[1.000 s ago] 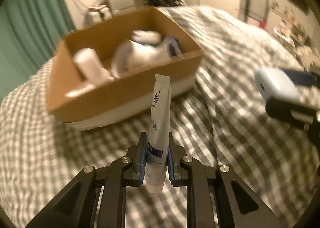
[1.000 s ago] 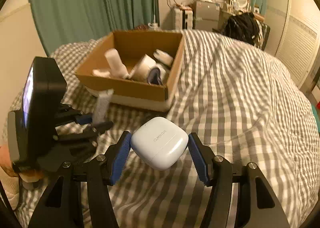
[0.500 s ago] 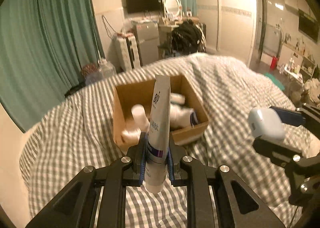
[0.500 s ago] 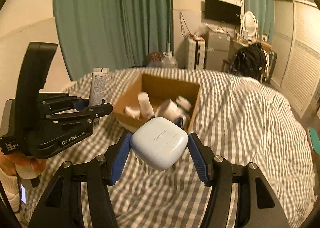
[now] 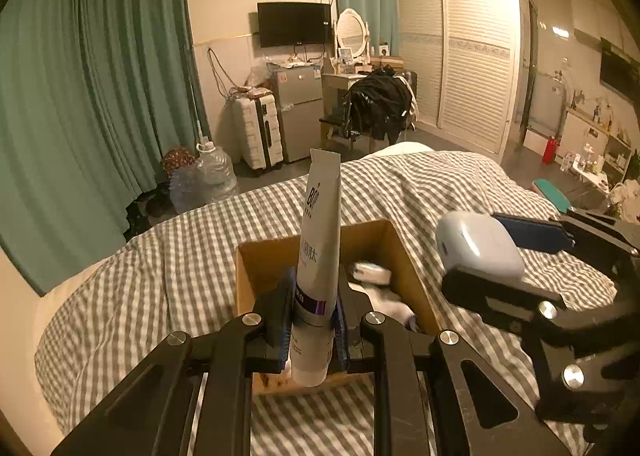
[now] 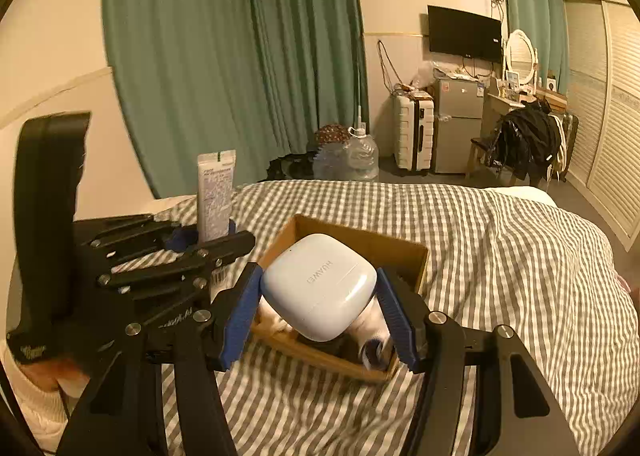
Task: Organize objects
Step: 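Lower the tube into the box with the left gripper while the right lowers the earbud case, opening both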
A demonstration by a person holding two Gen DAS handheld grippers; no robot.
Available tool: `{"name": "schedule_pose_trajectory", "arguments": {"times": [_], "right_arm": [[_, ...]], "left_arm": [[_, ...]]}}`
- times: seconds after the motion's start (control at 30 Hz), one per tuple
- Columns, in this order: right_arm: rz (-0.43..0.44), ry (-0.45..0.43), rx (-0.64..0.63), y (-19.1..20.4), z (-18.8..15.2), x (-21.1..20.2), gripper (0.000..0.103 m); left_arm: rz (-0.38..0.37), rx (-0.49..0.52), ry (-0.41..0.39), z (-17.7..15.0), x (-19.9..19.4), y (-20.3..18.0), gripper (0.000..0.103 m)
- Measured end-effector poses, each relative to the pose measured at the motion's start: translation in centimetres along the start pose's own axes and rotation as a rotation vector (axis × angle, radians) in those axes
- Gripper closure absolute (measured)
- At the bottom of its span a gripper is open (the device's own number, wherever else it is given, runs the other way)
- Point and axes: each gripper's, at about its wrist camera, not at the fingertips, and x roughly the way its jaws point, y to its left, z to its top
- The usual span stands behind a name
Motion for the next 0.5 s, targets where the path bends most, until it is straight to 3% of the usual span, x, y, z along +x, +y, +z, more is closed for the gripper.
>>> {"name": "schedule_pose_trajectory", "arguments": {"times": [0.23,0.5], "right_arm": [[-0.035,0.065,0.038,-3.9,2.4,8.1,0.045],[-0.049,0.140,0.055,-6.7,2.0,15.1,0.045]], "left_arm": [[-0.023,-0.037,0.088,0.5,8.6,1.9,0.086],[-0.054,-0.053,0.190,-1.2,16.0,1.7,0.085]]}}
